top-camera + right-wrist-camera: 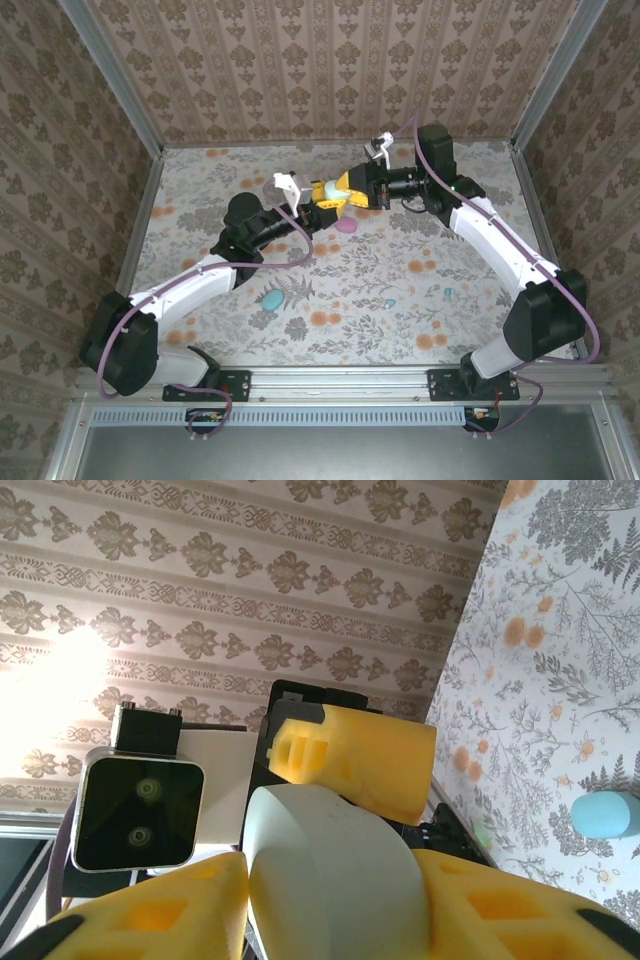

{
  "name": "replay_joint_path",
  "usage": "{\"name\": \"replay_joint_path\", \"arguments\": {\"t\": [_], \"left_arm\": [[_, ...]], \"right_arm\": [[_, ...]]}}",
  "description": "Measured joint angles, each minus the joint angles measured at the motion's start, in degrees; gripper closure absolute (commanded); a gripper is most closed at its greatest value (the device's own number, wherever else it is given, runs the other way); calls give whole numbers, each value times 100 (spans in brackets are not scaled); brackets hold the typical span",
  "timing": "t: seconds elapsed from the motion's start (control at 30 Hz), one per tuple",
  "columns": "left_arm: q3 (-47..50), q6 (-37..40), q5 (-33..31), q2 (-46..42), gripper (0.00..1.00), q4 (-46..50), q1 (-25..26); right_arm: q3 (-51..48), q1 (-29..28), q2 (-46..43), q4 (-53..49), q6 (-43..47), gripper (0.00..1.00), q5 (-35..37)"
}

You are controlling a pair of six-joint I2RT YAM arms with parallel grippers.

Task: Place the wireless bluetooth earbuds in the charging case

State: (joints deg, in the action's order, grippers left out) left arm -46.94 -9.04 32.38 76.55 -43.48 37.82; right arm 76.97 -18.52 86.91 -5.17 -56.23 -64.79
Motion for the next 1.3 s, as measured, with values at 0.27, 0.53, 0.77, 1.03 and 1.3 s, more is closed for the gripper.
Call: {"name": "replay_joint_path", "arguments": {"t": [0.27,0.53,0.77,1.03,1.3], "left_arm": [[-39,17,-22,9,60,7,2],[-52,160,-155,57,26,282,-7],[197,179,-398,17,25,575,-4],[592,262,-1051,-448,24,1003,-81],[610,286,-1528,-839,24,1497,-149]], "right_arm": [[-116,52,0,350,-297,74,-155],[-516,334,-133,507,-293,80,302],[-1440,994,-240,800,-269,81,1222],[-1945,1110,651,815,151,81,2004],[-2048,1110,1790,833,494,81,2286]]}}
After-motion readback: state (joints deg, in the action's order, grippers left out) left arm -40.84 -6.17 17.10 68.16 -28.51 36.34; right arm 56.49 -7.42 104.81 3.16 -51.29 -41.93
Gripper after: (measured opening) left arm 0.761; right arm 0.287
